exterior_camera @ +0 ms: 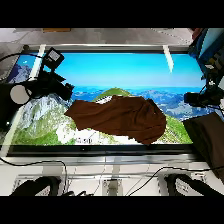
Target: Fold the clothes and pants, and hang the long-sleeved shirts on hangers.
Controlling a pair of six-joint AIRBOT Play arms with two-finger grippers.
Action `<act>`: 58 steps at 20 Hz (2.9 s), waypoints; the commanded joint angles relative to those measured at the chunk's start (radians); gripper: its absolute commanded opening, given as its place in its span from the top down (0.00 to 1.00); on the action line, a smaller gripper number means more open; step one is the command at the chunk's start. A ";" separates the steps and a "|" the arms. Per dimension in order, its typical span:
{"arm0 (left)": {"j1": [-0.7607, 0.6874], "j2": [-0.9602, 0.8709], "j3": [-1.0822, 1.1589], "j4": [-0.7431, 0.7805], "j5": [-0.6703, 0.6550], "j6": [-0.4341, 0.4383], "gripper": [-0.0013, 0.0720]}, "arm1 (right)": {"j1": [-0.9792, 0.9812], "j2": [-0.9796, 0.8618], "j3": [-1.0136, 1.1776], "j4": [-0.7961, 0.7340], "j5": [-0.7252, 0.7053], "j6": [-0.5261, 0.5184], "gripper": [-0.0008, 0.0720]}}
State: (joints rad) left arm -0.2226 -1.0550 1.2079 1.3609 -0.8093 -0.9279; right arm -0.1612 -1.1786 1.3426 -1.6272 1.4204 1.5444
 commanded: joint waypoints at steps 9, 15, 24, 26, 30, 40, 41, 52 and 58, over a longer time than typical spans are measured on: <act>0.000 0.001 0.000 0.000 0.000 0.000 0.35 | 0.001 0.000 0.001 0.000 -0.075 0.000 0.97; 0.000 0.001 0.000 0.000 0.000 0.000 0.35 | 0.001 -0.002 0.000 0.009 -0.087 0.002 0.97; 0.000 0.001 0.000 -0.050 0.000 0.000 0.35 | -0.002 -0.002 -0.512 0.130 0.034 -0.212 0.97; 0.000 0.001 0.000 -0.082 0.000 0.000 0.35 | -0.002 -0.002 -0.592 0.235 -0.017 -0.202 0.96; 0.000 0.000 0.000 -0.094 0.000 0.000 0.35 | -0.002 -0.002 -0.620 0.398 -0.174 -0.038 0.45; 0.000 -0.003 -0.001 -0.095 -0.001 -0.020 0.35 | 0.000 -0.148 -0.620 0.458 -0.256 0.157 0.57; 0.000 -0.003 -0.002 -0.095 -0.001 -0.035 0.35 | 0.000 -0.154 -0.620 0.465 -0.286 0.156 0.76; 0.004 -0.003 -0.002 -0.034 -0.020 -0.330 0.76 | 0.000 0.087 -0.325 0.891 -0.258 -0.257 0.97; 0.141 -0.106 -0.003 0.156 -0.320 -0.501 0.47 | 0.000 0.356 -0.199 0.489 -0.214 -0.253 0.97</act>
State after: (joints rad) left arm -0.1448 -1.1095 1.2057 1.4574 -0.9707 -1.3594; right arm -0.1616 -0.9329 1.1015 -0.9546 1.1706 1.3045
